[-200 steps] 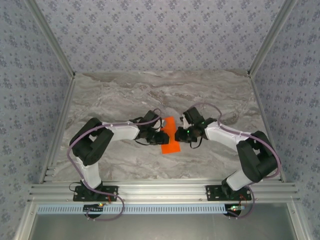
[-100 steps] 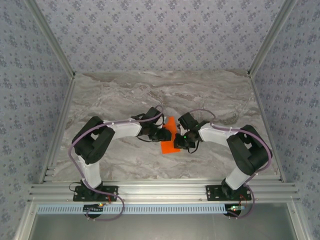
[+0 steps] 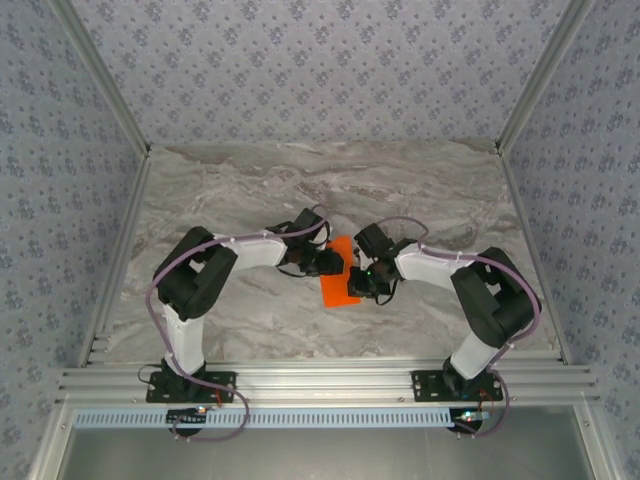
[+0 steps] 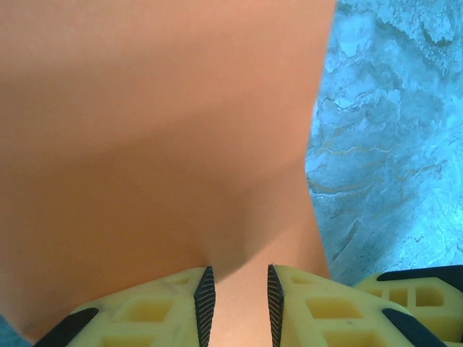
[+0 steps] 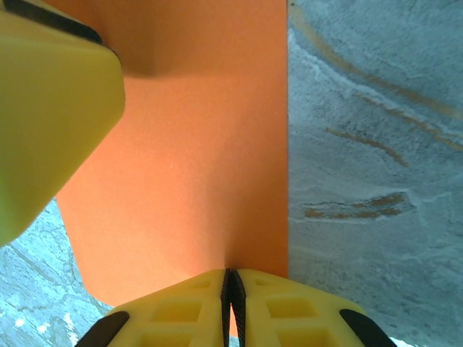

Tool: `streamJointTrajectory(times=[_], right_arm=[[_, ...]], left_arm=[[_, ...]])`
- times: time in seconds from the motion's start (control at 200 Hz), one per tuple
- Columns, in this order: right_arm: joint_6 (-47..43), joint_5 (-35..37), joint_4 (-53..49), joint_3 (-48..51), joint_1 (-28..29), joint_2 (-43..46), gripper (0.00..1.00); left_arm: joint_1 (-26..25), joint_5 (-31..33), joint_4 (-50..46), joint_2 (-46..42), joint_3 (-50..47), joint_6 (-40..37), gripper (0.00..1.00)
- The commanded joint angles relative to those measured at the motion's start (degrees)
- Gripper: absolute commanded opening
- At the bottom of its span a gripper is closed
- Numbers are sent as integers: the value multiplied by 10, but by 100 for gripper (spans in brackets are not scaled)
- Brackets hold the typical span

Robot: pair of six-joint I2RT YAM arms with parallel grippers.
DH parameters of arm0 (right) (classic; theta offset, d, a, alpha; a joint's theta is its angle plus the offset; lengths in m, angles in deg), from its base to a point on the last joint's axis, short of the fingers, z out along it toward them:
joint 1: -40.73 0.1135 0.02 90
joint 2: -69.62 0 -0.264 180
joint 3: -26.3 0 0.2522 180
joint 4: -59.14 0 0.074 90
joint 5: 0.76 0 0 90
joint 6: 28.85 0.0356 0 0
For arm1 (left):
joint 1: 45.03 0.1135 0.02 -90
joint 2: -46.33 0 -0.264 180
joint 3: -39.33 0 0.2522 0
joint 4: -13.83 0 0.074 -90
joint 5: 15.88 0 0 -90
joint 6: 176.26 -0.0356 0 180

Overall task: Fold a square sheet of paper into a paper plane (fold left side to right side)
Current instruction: First fold the square sheet of paper in half at the center of the table.

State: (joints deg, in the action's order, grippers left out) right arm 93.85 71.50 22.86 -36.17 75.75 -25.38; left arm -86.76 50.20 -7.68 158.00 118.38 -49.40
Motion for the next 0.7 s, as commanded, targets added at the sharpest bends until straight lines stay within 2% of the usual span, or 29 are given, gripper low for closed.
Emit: streamJointTrajectory(times=[0.0,0.28,0.695], right_arm=[[-11,72,-60,17,-1,-33,15],[-13,73,-63,24,-4,-33,15],[-15,67,-60,31,-5,-35,15]], left_arm=[[13,58,-11,9,-13,-11,29],[38,74,-4,15,-3,-23,29],[94,75,-31,57,74,-47,30]])
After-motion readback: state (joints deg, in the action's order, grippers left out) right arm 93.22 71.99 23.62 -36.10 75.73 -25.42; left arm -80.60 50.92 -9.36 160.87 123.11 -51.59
